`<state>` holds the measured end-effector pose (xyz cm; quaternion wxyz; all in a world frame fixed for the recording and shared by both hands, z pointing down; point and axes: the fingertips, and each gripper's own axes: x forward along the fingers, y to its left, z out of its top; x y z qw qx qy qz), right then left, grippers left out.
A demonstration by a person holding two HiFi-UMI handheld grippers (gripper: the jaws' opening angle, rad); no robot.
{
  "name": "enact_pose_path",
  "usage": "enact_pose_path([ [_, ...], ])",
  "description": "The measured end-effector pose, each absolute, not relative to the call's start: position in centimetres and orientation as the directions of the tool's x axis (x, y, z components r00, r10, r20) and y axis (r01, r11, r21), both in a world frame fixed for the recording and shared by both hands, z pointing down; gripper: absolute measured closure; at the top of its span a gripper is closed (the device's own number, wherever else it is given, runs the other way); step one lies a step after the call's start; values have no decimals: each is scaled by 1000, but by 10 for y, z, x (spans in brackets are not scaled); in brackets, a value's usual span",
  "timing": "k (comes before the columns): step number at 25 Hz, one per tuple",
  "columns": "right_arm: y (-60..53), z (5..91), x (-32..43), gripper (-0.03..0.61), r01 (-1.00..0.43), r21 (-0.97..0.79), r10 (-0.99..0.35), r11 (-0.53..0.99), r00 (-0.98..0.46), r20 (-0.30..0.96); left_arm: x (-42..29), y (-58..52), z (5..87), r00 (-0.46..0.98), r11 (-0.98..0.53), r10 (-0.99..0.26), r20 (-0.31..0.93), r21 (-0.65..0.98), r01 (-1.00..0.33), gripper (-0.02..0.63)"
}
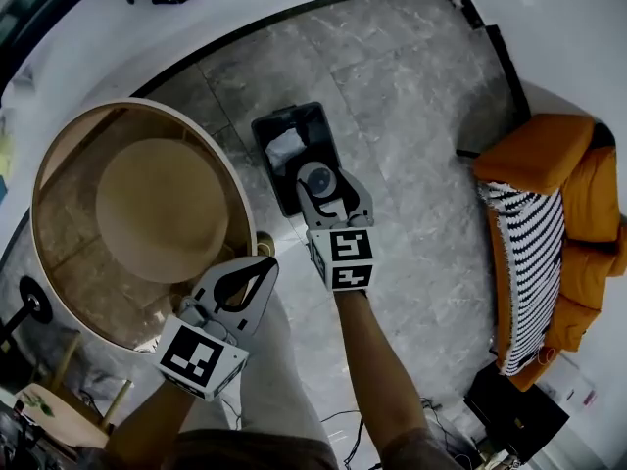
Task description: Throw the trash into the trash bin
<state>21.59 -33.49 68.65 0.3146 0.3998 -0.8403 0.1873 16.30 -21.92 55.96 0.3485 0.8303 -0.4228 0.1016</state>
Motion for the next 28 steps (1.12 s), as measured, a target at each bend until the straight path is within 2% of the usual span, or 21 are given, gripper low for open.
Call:
enact_pose_path([
  [7,-336,745,225,305,-800,-90,-480,594,-441,758,158,-219,570,607,-372,-630,485,498,-783,595],
  [17,-340,742,220,305,-799,-100,-498,594,-461,735,153,-225,567,604,-364,-634,483,503,-784,595],
  [21,-342,742,221,275,-798,-88,-502,596,-456,735,150,-223,569,600,-362,-634,488,498,-788,595],
  [28,-343,742,222,270,-801,-83,-500,594,-448,741,144,-223,568,594,-355,-639,489,497,-792,595],
])
